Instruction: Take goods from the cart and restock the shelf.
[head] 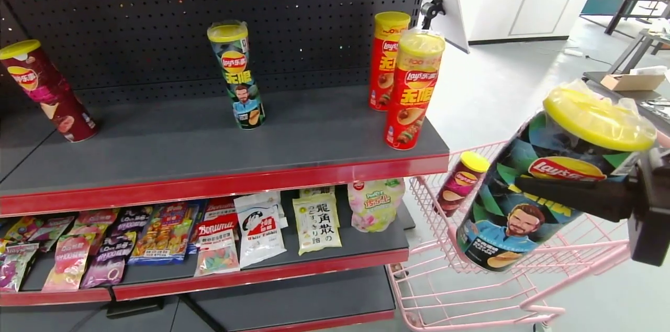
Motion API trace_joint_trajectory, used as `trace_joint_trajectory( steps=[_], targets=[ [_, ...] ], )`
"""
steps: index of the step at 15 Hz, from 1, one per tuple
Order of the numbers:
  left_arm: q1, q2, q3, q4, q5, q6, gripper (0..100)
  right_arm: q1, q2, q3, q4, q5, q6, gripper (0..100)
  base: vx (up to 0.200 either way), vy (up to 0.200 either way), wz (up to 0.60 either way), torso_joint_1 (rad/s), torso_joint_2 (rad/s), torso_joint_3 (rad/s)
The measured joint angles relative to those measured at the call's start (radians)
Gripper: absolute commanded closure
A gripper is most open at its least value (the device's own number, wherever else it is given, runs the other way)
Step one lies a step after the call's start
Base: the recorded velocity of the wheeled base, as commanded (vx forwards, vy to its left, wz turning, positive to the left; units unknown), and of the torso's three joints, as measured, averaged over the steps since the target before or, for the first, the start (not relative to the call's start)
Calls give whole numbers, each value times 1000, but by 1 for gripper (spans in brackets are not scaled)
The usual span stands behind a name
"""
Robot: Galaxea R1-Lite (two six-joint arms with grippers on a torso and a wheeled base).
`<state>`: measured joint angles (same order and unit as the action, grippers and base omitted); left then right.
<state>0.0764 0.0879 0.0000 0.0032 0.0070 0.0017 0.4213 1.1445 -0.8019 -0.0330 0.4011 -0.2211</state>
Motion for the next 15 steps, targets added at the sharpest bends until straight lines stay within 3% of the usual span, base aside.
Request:
trace_joint_trajectory(
  steps=[8, 15],
  targets=[
    [0, 0, 0, 0, 0, 0, 0, 33, -10, 39, -10, -38, -59, 100, 0, 200, 0, 3, 2, 2],
    [0, 0, 0, 0, 0, 0, 0, 33, -6, 43, -11, -43, -65, 100, 0, 0, 0, 0, 0, 0]
  ],
)
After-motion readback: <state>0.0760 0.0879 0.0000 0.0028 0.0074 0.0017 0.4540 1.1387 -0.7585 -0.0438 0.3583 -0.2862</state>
